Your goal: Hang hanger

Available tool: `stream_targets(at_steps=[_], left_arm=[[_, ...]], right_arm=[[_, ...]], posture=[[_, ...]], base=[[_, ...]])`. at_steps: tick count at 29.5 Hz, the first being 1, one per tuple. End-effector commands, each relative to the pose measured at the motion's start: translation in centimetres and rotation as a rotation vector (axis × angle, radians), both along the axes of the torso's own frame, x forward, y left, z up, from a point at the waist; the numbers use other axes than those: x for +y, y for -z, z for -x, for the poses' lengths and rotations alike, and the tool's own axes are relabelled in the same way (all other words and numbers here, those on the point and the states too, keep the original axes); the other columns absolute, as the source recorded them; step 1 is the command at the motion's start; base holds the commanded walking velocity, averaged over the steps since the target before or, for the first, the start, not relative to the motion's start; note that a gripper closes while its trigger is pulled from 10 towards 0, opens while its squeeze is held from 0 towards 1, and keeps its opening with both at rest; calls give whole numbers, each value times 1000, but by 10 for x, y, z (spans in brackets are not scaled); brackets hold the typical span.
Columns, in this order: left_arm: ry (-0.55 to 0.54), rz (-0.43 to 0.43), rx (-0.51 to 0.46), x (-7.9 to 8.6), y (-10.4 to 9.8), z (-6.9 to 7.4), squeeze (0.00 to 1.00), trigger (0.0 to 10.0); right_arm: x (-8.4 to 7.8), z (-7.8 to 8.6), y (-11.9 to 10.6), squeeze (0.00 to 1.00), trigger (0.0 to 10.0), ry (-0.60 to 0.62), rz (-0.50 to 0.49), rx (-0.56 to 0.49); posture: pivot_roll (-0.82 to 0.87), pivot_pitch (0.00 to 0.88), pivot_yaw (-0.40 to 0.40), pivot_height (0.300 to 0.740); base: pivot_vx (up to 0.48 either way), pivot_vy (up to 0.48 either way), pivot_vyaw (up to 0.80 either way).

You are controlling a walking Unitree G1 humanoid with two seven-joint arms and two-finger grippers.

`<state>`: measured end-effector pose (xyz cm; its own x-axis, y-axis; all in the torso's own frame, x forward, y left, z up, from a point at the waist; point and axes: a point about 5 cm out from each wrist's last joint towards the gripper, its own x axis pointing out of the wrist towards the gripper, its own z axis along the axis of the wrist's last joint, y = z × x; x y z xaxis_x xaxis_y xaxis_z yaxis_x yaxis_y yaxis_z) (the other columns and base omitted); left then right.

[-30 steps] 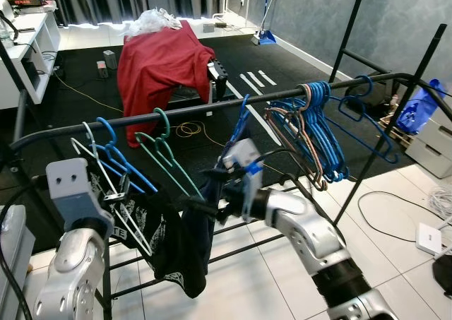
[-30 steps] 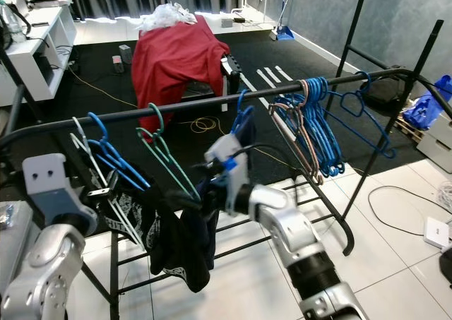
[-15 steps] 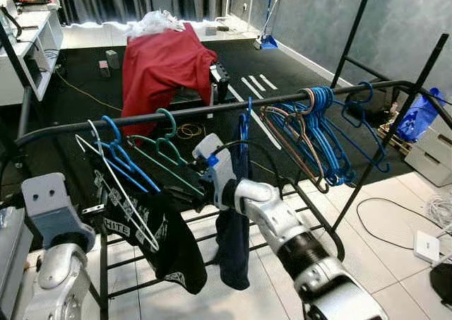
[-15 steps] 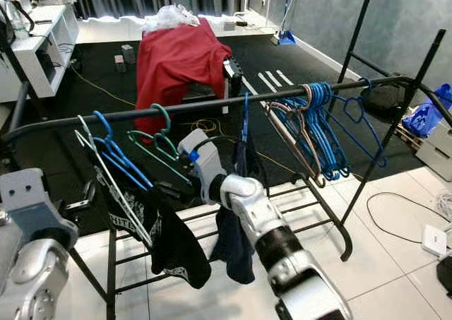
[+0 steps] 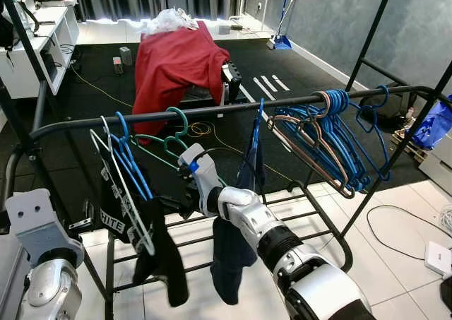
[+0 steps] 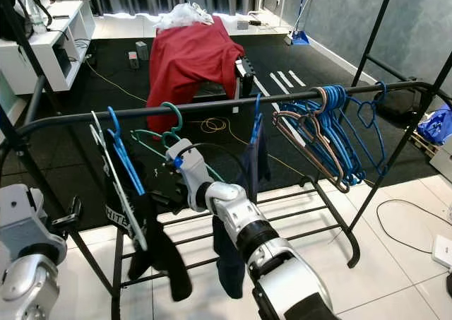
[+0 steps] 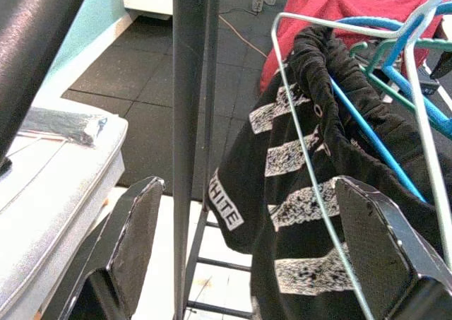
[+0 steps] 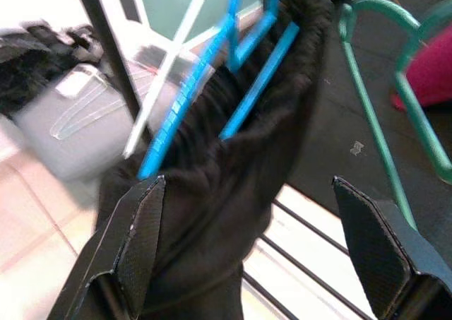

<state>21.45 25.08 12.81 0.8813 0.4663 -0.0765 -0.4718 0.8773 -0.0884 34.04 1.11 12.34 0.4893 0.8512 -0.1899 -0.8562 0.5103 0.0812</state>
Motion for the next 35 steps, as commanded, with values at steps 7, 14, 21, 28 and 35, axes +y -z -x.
stream_targets(at_steps=[7, 14, 21, 28, 35], left_arm=[[65, -2, -46, -5, -10, -2, 0, 10000], [255, -4, -220, -10, -57, -2, 0, 10000], [341, 20, -208, -25, -62, 8, 0, 10000], [324, 183, -12, -60, -33, 9, 0, 10000], [410, 17, 27, -77, -36, -20, 0, 10000]], right_arm=[[-7, -11, -8, 0, 10000, 89, -33, -67], [-73, -35, -37, 0, 10000, 363, -302, -64], [-100, -25, -40, 0, 10000, 363, -318, -101], [-119, -10, -24, 0, 10000, 362, -219, -133], [-114, -1, -17, 0, 10000, 350, -251, -94]], posture=[[168, 27, -67, 740], [140, 32, -65, 740], [102, 36, -54, 740], [75, 32, -47, 740], [68, 26, -42, 740]], base=[[0, 0, 0], [0, 0, 0], [0, 0, 0], [0, 0, 0], [0, 0, 0]])
